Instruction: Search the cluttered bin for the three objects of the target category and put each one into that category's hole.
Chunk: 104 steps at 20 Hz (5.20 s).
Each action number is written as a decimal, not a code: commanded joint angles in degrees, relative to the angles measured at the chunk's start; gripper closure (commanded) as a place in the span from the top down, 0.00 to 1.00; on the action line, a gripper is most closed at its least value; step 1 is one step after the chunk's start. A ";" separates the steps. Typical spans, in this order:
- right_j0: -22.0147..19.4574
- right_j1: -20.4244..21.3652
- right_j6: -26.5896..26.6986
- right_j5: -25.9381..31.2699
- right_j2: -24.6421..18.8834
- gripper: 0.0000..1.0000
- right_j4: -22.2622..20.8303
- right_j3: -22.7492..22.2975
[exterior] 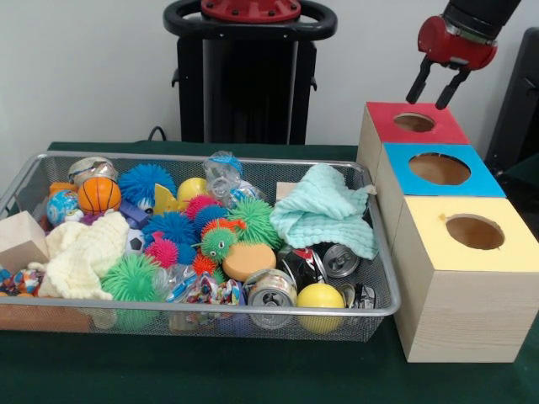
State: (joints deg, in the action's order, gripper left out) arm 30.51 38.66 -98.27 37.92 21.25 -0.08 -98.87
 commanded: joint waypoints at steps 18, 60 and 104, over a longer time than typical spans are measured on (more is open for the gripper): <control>-24.10 -0.86 2.05 -3.17 -11.93 1.00 -2.05 -1.04; -64.54 -22.07 19.97 -12.36 -41.51 1.00 -29.47 14.16; -58.32 -7.78 6.66 12.32 -44.05 1.00 -26.90 14.42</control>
State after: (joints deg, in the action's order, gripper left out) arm -26.95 30.41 -88.92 45.35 -25.23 -28.06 -85.78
